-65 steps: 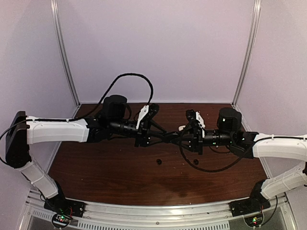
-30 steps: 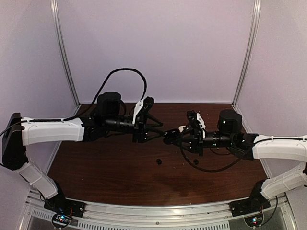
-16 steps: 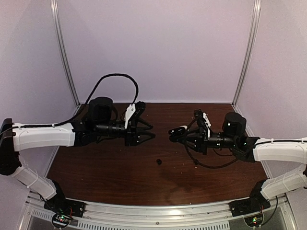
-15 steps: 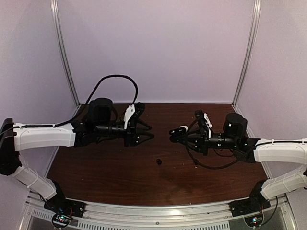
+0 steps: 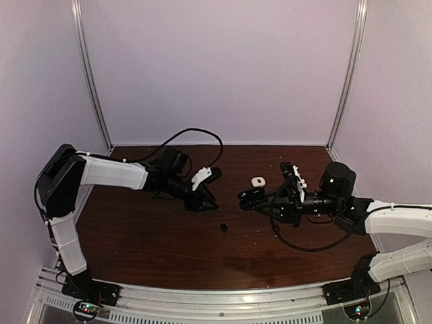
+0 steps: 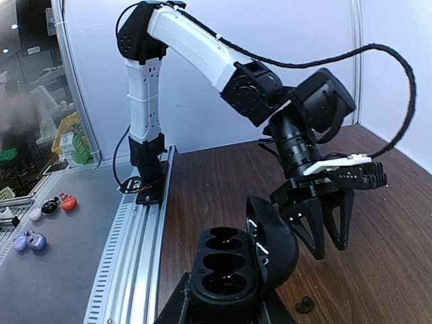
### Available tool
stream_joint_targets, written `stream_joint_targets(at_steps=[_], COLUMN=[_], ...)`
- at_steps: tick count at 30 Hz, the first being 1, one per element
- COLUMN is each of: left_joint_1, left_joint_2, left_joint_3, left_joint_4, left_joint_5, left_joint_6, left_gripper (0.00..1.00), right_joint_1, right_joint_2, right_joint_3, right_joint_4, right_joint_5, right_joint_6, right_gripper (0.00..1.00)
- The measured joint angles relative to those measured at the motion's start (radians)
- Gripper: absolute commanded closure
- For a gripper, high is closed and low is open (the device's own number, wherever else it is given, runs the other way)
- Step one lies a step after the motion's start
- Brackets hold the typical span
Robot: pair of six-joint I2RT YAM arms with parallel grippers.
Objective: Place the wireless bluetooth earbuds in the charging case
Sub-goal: Pick up the right earbud from the center of the board.
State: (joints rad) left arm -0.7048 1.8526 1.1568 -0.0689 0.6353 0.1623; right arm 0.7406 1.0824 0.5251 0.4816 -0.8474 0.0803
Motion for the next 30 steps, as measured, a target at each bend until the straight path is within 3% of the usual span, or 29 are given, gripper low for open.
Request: stream_joint_targets(at_steps=[11, 21, 30], left_joint_1=[-0.027, -0.099, -0.115], left_joint_2=[0.277, 0.370, 0.397], left_joint_3=[0.342, 0.470, 0.480], left_joint_4=[-0.355, -0.460, -0.484], left_joint_5=[0.000, -0.017, -0.055], left_joint_6=[0.305, 0.421, 0.468], left_gripper=[0.67, 0.73, 0.75], right_joint_1=[0.017, 0.017, 0.017], right_joint_2=[-0.014, -0.014, -0.009], right_joint_3=[0.007, 0.008, 0.013], right_joint_4=[-0.060, -0.071, -0.075], right_joint_5=[-0.013, -0.013, -0.013], right_joint_6=[-0.051, -0.051, -0.051], right_gripper=[1.00, 1.00, 1.00])
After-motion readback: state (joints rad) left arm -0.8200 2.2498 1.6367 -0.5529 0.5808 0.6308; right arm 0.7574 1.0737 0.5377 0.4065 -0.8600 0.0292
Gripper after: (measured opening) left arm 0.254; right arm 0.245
